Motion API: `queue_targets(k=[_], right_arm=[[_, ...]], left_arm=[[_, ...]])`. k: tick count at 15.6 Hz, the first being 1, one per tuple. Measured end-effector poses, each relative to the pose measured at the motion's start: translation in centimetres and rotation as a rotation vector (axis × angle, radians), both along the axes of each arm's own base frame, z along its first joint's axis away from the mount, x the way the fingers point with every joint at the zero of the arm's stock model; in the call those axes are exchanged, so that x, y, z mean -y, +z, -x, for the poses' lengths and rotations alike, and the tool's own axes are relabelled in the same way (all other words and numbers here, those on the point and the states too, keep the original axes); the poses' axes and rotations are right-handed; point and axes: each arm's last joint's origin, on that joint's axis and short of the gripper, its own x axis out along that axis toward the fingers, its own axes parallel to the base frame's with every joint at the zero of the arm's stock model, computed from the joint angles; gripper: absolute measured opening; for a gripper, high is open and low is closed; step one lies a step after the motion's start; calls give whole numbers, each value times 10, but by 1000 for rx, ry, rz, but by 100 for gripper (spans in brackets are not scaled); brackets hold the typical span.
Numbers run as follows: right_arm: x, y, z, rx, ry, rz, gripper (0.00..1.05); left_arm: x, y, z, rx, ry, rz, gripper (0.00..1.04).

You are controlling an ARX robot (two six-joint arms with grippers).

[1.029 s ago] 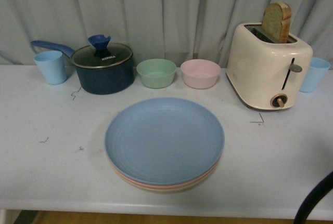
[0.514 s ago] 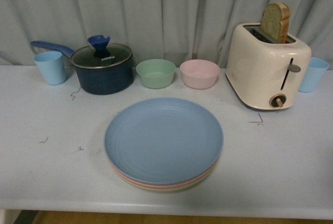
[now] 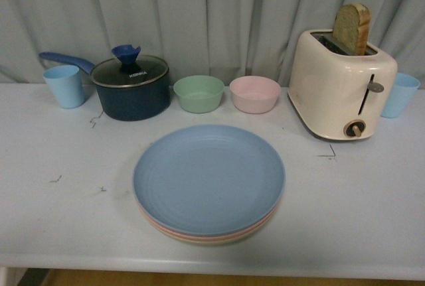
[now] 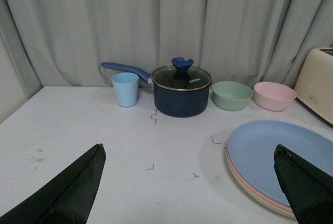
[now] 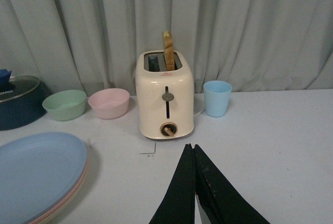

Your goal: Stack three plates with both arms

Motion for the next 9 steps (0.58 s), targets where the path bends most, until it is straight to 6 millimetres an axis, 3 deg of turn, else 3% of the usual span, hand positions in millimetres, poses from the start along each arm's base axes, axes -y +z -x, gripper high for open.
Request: queue_targets(k=[9], right_arm=[[0, 1, 8, 5, 0, 0, 2]], left_arm=[[0, 0, 0, 0, 0, 0, 98]])
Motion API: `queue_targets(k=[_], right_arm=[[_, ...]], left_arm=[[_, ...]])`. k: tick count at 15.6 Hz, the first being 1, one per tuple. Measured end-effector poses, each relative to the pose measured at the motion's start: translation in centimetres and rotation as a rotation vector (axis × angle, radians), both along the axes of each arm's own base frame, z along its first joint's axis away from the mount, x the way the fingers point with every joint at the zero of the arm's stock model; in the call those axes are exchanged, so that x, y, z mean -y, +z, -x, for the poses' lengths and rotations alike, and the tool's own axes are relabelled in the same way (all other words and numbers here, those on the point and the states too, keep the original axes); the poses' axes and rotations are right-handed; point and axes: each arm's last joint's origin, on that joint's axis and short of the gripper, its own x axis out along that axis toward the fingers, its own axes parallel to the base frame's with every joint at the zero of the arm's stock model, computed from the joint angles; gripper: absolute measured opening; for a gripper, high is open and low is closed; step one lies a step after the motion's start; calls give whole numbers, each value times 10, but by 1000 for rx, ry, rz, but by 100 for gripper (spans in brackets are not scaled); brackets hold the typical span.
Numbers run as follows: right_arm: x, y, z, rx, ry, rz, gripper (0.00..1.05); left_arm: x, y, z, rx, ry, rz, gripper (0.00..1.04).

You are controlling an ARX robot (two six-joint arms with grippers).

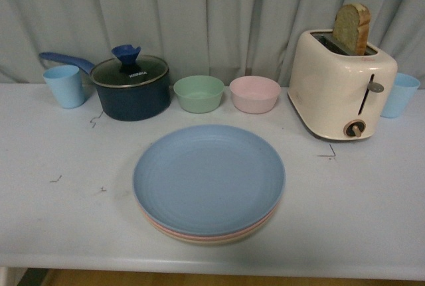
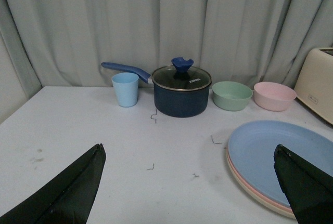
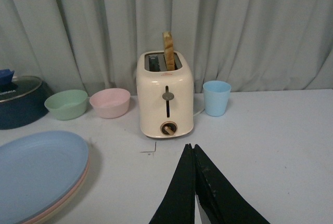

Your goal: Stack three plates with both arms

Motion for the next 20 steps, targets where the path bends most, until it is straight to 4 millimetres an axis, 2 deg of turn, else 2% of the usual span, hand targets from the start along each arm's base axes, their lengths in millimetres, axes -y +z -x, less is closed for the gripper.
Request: queue_targets(k=[8, 10, 13, 14, 15, 20], right_arm=[[0, -1, 11, -1, 0, 0, 2], [0, -5, 22, -20, 2, 0, 2], [0, -4, 22, -7, 2, 0, 2], [0, -4, 22, -10, 2, 0, 7], [0, -4, 22, -9, 2, 0, 18], [0, -4, 22, -10, 2, 0, 84]], left_arm=[[0, 0, 0, 0, 0, 0, 98], [0, 0, 0, 0, 1, 0, 98], [0, 0, 0, 0, 0, 0, 98], [0, 0, 0, 0, 0, 0, 98], [0, 0, 0, 0, 0, 0, 98], [0, 0, 0, 0, 0, 0, 98]])
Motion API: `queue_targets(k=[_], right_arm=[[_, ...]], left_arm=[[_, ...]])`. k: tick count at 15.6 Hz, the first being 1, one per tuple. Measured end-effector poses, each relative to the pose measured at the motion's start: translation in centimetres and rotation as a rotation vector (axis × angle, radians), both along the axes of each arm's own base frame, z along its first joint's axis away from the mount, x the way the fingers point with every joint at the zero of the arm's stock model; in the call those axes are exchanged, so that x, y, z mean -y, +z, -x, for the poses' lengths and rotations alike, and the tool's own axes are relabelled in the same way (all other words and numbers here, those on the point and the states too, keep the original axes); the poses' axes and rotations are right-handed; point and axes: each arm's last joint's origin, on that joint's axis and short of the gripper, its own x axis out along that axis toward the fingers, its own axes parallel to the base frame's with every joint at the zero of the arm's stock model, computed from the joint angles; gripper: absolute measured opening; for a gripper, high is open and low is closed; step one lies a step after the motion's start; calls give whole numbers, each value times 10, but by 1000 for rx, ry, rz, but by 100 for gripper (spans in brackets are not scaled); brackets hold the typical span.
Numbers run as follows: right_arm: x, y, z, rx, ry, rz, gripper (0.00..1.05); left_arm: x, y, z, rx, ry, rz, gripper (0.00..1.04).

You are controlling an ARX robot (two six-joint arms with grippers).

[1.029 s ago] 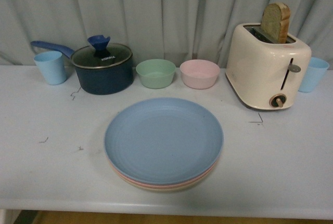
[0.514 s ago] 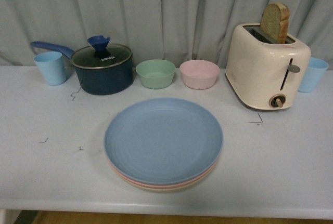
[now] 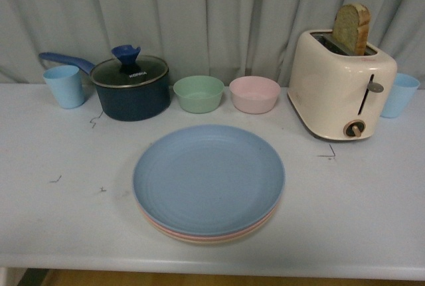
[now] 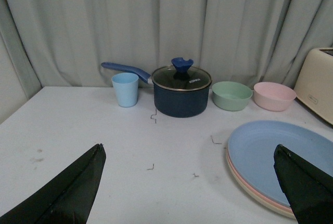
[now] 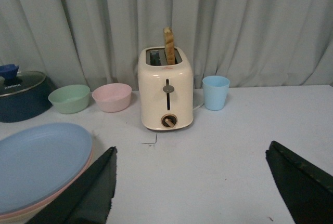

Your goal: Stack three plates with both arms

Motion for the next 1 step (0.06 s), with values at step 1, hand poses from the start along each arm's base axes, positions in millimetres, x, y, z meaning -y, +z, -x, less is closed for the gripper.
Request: queue_targets(k=[1], right_arm=[[0, 0, 0, 0, 0, 0, 96]], left_arm=[[0, 0, 0, 0, 0, 0, 98]])
